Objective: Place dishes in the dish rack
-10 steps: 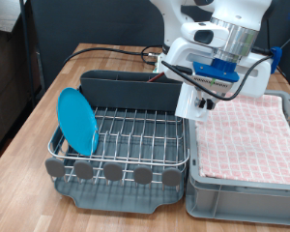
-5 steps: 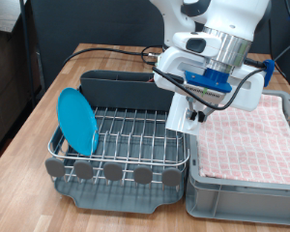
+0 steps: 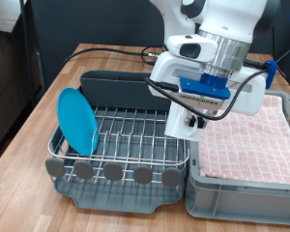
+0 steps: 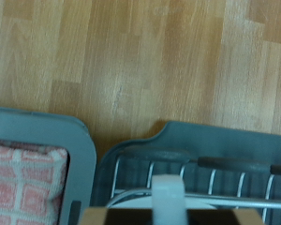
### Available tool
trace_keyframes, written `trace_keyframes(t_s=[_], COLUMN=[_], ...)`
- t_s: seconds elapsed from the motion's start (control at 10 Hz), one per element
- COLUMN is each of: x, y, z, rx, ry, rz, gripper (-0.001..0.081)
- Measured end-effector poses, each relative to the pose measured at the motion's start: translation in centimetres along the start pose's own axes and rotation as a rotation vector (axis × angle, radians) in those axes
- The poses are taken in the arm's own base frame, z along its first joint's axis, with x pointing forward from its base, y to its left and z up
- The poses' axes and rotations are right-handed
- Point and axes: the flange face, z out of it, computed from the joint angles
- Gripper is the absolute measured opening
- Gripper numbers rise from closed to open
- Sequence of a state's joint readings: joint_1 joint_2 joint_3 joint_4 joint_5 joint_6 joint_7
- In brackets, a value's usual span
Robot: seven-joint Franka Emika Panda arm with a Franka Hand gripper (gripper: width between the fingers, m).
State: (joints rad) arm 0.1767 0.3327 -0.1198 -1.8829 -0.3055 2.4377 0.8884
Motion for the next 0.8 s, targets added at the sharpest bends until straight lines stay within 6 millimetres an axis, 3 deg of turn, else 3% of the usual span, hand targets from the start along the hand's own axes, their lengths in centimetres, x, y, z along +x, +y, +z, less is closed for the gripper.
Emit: trace_keyframes(t_s=[0.8], x=[2.1], y=[-1.2], z=[4.2], rx=[0.034], ry=[0.023], rz=[0.0], gripper=[0.0072])
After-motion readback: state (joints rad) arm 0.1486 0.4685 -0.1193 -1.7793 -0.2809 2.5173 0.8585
